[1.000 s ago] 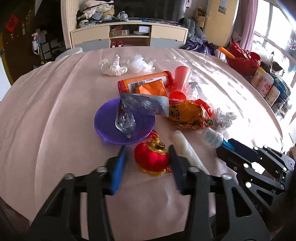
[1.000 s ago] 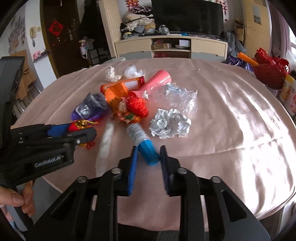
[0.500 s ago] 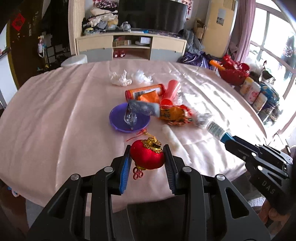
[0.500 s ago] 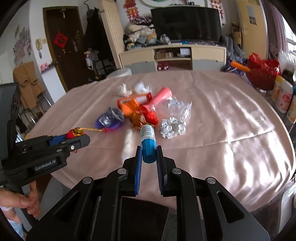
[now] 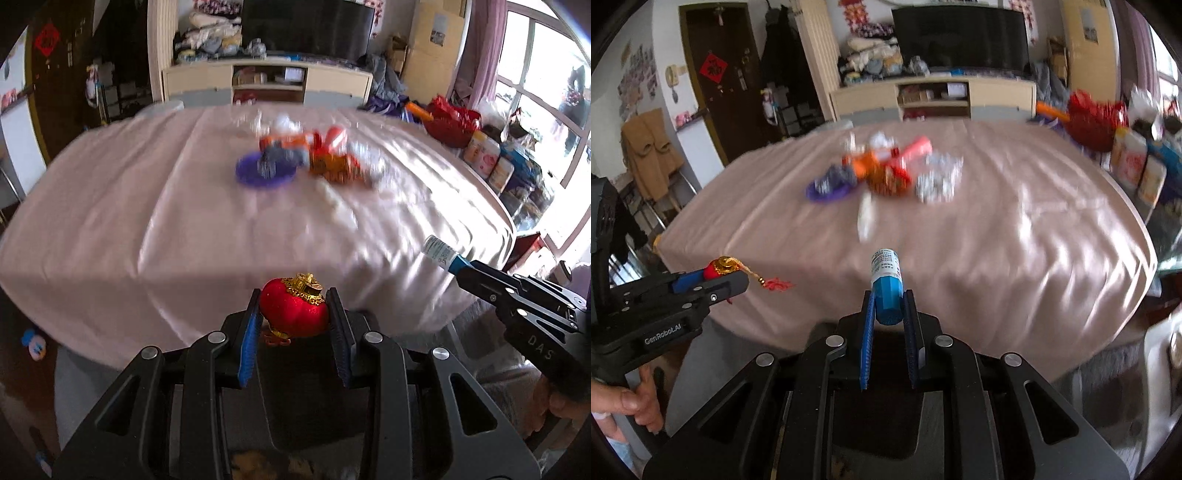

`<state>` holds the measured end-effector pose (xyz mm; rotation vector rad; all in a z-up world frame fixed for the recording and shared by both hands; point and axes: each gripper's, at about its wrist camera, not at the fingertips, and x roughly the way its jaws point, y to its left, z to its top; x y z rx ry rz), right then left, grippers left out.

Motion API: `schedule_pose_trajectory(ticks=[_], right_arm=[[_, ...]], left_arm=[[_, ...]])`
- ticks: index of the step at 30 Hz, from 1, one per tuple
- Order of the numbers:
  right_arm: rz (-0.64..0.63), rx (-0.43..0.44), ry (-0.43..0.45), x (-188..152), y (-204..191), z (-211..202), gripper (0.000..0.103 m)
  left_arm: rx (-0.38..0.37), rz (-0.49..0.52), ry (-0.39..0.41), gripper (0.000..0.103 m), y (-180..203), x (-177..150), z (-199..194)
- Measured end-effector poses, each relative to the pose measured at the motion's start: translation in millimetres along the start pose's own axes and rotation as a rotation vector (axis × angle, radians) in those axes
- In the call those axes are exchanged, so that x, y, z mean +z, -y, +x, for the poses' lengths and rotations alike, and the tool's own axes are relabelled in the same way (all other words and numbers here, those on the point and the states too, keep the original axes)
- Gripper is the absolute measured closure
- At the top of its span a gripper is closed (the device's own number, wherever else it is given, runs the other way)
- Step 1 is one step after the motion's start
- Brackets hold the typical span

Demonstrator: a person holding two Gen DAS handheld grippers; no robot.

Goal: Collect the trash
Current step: 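Lower both held items into the black bin and open both grippers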

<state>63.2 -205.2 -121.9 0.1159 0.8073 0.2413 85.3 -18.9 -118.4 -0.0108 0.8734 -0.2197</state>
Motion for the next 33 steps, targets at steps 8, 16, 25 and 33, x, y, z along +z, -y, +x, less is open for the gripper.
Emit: schedule_pose_trajectory(ticks=[8, 16, 25, 33], right_arm=[[0.092, 0.059, -0.200, -53.5, 7.7, 50.4, 0.086], [0.170, 0.083, -0.291, -78.6, 16.2, 79.5, 0.086], [0.135, 0.054, -0.286, -69.7, 2.3, 80.2, 0.084], [0.157, -0.005, -0.253, -64.6, 9.2, 73.9, 0.050]], left_arm=[[-0.018, -0.016, -0.154, 0.070, -2.8, -50.4, 42.8], [-0.054, -0.020, -0.275, 0.071, -4.4, -83.5, 81.8], [-0.076, -0.046, -0.327, 0.067, -9.9, -99.6, 99.9], [-0.051, -0.045, -0.310, 0.047, -15.7, -94.9, 93.2]])
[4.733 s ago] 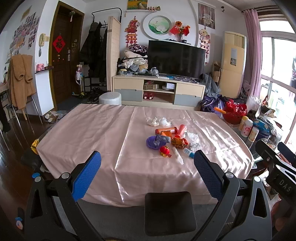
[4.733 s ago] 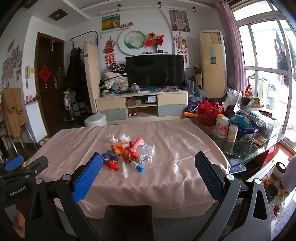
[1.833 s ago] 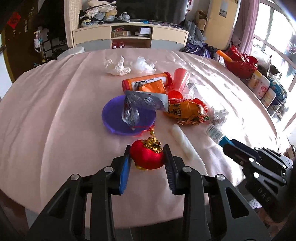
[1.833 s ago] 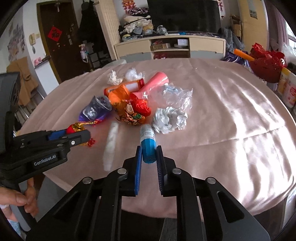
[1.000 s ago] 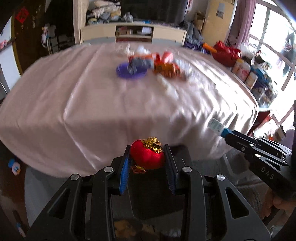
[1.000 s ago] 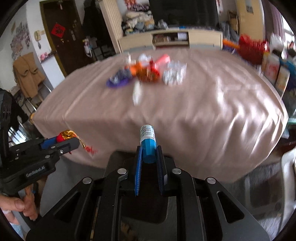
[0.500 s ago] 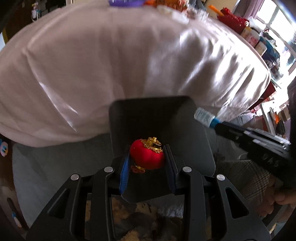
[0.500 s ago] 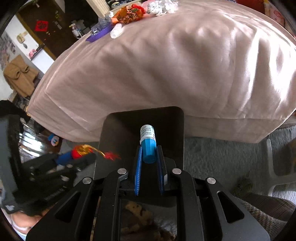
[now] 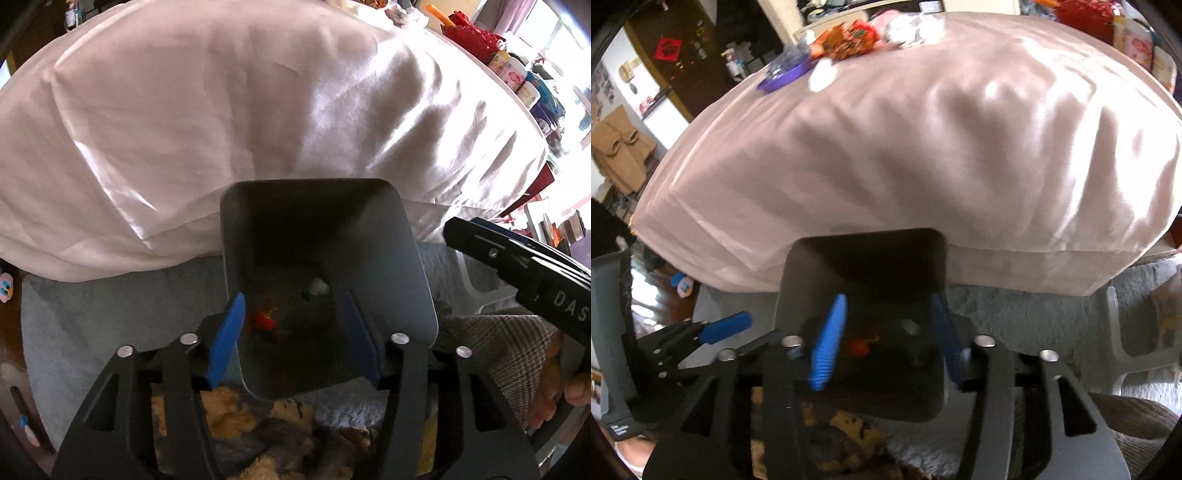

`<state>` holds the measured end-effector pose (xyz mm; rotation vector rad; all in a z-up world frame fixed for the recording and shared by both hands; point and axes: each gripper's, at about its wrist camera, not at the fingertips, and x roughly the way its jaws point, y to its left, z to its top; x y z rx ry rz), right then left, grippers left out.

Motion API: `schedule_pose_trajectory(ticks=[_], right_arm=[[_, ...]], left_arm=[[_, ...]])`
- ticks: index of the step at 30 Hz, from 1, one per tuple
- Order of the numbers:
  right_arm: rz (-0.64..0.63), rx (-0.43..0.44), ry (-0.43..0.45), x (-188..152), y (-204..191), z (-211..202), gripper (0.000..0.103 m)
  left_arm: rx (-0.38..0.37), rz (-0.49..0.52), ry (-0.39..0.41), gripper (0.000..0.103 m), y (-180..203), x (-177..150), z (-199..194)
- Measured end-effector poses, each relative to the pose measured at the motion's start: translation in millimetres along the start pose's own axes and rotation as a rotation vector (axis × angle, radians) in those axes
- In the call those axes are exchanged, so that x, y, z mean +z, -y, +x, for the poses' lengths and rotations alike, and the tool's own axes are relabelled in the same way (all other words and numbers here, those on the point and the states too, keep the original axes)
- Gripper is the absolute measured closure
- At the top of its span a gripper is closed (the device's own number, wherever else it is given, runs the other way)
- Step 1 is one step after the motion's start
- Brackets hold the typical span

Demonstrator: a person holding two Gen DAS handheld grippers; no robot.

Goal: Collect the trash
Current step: 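Lower both held items into the black bin and open both grippers, then grasp the white plastic stick with the left gripper while the right grasps the crumpled foil ball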

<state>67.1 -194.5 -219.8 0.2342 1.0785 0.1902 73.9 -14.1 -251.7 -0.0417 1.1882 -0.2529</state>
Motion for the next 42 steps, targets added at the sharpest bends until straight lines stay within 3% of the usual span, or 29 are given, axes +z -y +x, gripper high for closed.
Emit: schedule_pose_trajectory(ticks=[2, 4, 5, 6, 8, 9, 13, 22, 32, 37, 42], right_arm=[[0.018, -0.004, 0.011, 3.0, 5.9, -4.0, 0.048], [0.040, -0.007, 0.035, 7.1, 13.6, -11.4, 0.040], [0.047, -0.009, 0.048, 9.5, 16.8, -15.7, 0.037], [0.053, -0.013, 0.059, 11.7, 18.1, -18.6, 0.029], [0.074, -0.026, 0.101, 18.2, 24.1, -30.7, 0.015], [0.084, -0.033, 0.122, 21.7, 27.2, -36.9, 0.009], [0.091, -0.058, 0.186, 39.3, 33.4, -57.9, 0.008], [0.049, -0.098, 0.277, 99.9, 30.0, -69.0, 0.008], [-0.003, -0.117, 0.292, 159.0, 18.0, -38.4, 0.008], [0.006, -0.062, 0.258, 179.1, 23.1, -17.8, 0.026], [0.013, -0.020, 0.226, 188.3, 27.4, -0.6, 0.044]], left_arm=[[0.007, -0.006, 0.012, 0.041, -1.4, 2.4, -6.2], [0.016, -0.013, 0.033, 0.036, -3.3, 5.6, -13.2], [0.022, -0.017, 0.046, 0.030, -4.5, 7.4, -19.6], [0.031, -0.019, 0.055, 0.020, -3.8, 9.6, -22.1], [0.087, -0.022, 0.093, 0.008, -3.7, 15.2, -33.4], [0.103, -0.019, 0.104, 0.008, -1.8, 18.2, -35.6], [0.125, -0.004, 0.154, 0.008, 3.4, 32.7, -56.9], [0.114, 0.059, 0.267, 0.008, 27.4, 85.2, -84.3], [0.063, 0.062, 0.281, 0.008, 50.2, 141.6, -61.6], [0.048, 0.080, 0.272, 0.009, 58.8, 158.6, -44.5], [0.064, 0.103, 0.261, 0.030, 64.2, 172.6, -31.3]])
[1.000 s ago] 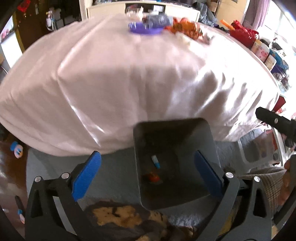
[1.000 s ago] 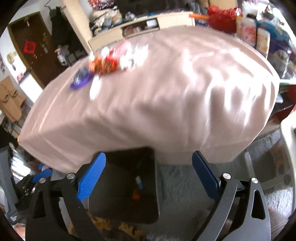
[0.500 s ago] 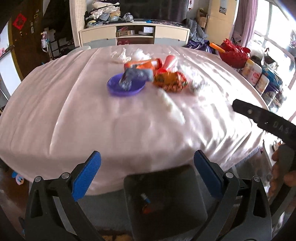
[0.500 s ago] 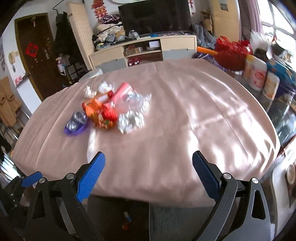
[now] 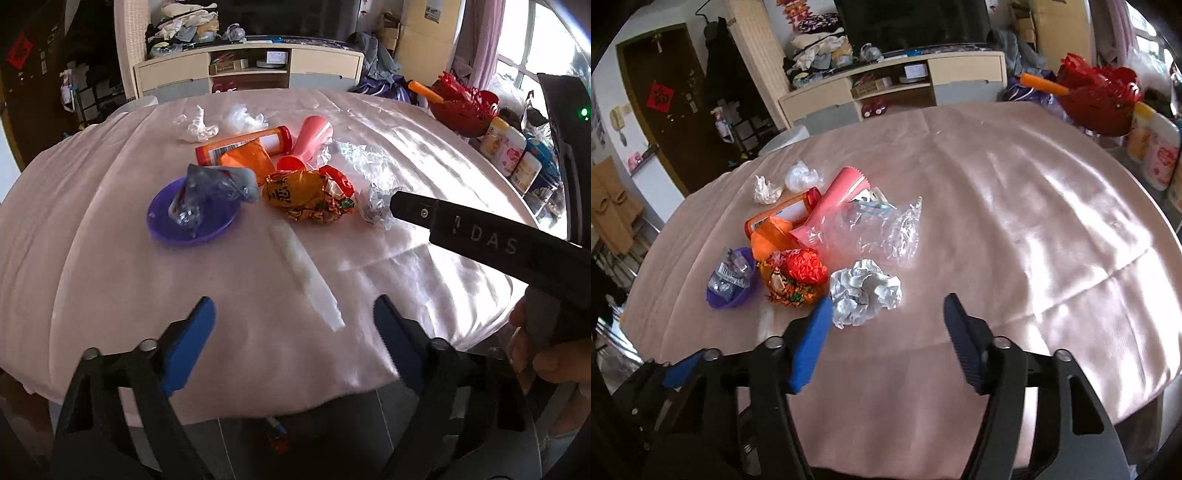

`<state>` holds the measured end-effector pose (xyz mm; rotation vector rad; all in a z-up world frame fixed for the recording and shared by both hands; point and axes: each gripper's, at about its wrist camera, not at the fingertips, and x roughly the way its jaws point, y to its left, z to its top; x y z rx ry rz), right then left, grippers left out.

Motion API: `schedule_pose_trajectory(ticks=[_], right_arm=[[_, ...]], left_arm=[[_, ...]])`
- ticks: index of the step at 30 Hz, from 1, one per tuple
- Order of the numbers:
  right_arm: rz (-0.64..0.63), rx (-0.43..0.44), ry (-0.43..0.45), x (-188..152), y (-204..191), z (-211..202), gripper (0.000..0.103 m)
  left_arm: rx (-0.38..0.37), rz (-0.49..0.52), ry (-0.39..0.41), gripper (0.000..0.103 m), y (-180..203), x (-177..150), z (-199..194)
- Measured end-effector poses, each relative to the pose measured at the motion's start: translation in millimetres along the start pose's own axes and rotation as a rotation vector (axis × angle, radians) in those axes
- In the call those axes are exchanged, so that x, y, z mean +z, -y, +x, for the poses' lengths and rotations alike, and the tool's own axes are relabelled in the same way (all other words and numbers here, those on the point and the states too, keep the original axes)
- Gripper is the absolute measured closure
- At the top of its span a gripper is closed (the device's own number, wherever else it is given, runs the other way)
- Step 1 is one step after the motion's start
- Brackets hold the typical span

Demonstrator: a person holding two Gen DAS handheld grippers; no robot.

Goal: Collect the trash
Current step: 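Grasp the white plastic stick with the left gripper while the right grasps the crumpled foil ball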

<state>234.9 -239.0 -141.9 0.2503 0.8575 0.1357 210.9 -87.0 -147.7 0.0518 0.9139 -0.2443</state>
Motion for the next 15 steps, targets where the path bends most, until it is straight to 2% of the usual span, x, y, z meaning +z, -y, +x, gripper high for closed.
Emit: schedule_pose_trajectory(ticks=[3, 4, 8, 10, 12, 15], right_arm=[[-0.006, 0.015, -0.013, 0.3, -2.1, 7.1, 0.050], [-0.007, 0.020, -0.018, -0.2, -2.4, 9.4, 0.053], [-0.030, 0.009, -0.018, -5.1, -5.9, 13.7, 0.067], [-0.037, 0.010, -0.020, -7.3, -6.4, 13.2, 0.083], [-0.027, 0.014, -0.025, -9.3, -4.1, 11.8, 0.092], [-0.019, 0.016, -0.015, -12.0, -2.2, 5.0, 0.097]], left_arm=[[-0.010, 0.029, -0.007, 0.043, 5.3, 2.1, 8.3], [-0.007, 0.044, -0.005, 0.044, 7.3, 2.3, 9.4], [-0.018, 0.062, 0.003, 0.062, 8.3, 2.1, 8.6], [-0.020, 0.063, 0.005, 0.073, 6.4, 1.4, 7.1], [-0.031, 0.048, 0.001, 0.087, 2.1, 0.5, 5.2], [-0.053, 0.029, -0.005, 0.091, -3.5, -3.1, 1.7]])
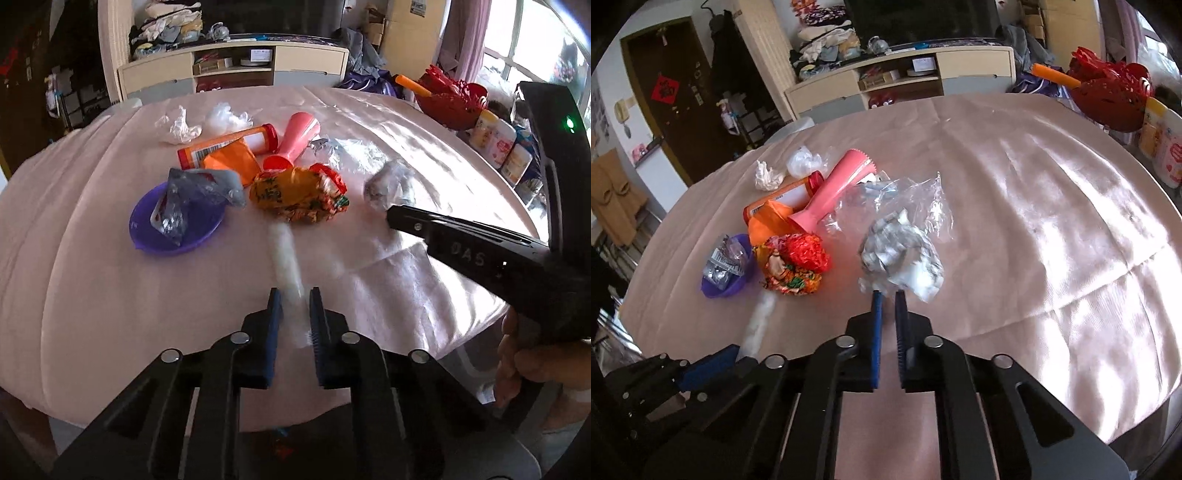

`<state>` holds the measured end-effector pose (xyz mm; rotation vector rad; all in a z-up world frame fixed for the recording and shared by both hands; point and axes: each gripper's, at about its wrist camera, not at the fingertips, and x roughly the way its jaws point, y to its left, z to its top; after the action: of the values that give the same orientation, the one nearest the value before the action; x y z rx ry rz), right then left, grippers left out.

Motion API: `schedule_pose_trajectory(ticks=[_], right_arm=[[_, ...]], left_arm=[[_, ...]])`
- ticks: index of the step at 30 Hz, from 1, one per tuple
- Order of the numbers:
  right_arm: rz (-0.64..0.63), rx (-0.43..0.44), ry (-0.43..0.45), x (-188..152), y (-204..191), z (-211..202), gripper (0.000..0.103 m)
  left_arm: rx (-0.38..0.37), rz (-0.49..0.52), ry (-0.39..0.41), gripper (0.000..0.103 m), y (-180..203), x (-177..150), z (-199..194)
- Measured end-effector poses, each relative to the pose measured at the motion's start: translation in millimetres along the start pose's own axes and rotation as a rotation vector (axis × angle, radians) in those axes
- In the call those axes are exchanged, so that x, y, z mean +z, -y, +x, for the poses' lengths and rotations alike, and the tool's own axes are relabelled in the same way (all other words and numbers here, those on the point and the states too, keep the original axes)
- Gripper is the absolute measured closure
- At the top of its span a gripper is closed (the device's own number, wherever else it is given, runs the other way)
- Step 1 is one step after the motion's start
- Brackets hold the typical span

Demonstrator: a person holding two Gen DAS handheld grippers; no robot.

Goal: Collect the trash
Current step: 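Grasp the white plastic stick with the left gripper while the right grasps the crumpled foil ball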

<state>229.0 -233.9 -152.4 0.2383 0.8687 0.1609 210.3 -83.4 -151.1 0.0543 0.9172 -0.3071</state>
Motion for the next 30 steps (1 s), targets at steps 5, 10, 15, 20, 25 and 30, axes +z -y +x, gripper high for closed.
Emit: schedule_pose_trajectory(ticks=[5, 10, 15, 20, 25, 30], right_arm=[[-0.007, 0.002, 0.011, -6.5, -1.5, -14.8, 0.100], [-0.010, 0.009, 0.025, -14.4, -4.0, -32.8, 0.101], [0.006, -0.024, 0.057, -11.3, -3.4, -47.6, 0.097], [0.019, -0.066, 0.076, 4.5, -0.9, -41.4, 0.095], [0.057, -0.070, 0.104, 22.9, 5.2, -26.6, 0.052], [0.050, -0.065, 0.087, 38.5, 3.0, -3.0, 0.052]], left_arm=[[-0.003, 0.003, -0.002, 0.091, 0.4, -16.0, -12.5], [-0.005, -0.020, 0.011, 0.091, -2.4, -31.9, -29.5], [0.005, -0.026, 0.032, 0.091, -6.1, -38.6, -48.2], [0.002, -0.030, 0.034, 0.091, -10.6, -37.8, -49.0], [-0.008, -0.038, 0.039, 0.091, -16.6, -29.8, -42.9], [-0.017, -0.037, 0.036, 0.091, -20.0, -20.1, -33.7]])
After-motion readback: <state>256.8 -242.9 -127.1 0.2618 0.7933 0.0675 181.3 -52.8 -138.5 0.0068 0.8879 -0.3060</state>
